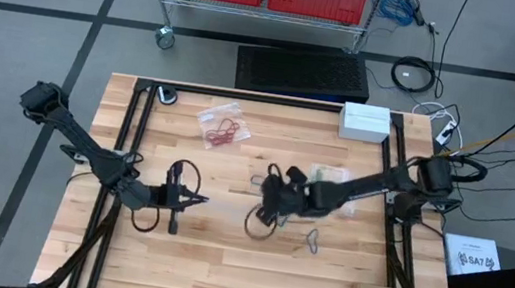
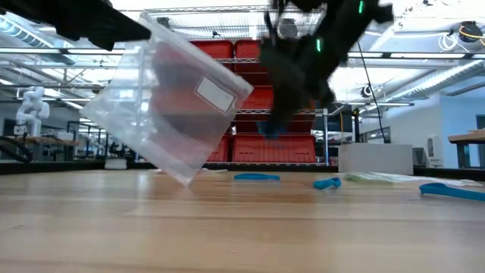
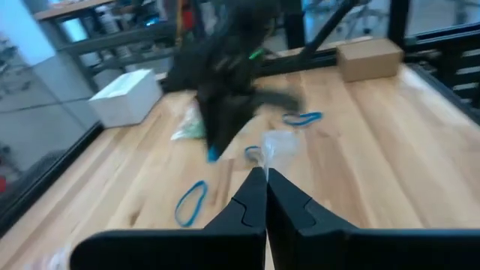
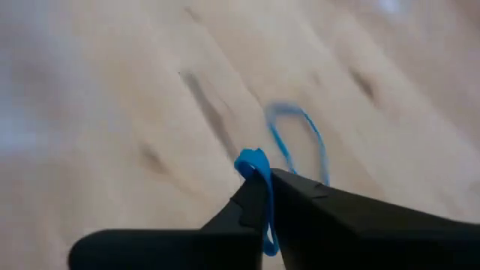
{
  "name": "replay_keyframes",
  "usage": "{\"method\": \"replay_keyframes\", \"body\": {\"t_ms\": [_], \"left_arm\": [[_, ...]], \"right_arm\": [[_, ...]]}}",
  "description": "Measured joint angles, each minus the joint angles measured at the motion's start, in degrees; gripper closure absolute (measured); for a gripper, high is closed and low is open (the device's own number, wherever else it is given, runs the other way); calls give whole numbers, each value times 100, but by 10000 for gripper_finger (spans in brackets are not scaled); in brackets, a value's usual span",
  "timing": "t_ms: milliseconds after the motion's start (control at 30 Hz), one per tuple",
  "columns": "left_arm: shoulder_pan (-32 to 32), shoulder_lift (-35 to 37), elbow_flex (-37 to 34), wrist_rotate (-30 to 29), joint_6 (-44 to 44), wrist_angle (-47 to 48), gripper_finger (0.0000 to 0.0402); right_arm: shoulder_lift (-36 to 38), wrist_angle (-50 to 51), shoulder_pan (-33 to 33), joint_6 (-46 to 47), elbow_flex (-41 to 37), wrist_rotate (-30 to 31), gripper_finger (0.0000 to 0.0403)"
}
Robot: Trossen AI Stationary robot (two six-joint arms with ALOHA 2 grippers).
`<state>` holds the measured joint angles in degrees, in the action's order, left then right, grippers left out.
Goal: Sort rubber bands
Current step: Put the blue rubber band into the zip bag
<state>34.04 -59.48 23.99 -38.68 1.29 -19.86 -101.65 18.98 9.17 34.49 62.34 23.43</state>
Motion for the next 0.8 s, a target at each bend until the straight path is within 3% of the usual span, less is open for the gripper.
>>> {"method": "replay_keyframes", "body": {"t_ms": [300, 800], "left_arm": [[-248, 0, 0, -216, -565, 150, 402], [-561, -24, 0, -247, -1154, 118, 402]], "right_arm": [[17, 251, 1054, -743, 1636, 1999, 401], [-454, -678, 1071, -1434, 1882, 1970, 403]]}}
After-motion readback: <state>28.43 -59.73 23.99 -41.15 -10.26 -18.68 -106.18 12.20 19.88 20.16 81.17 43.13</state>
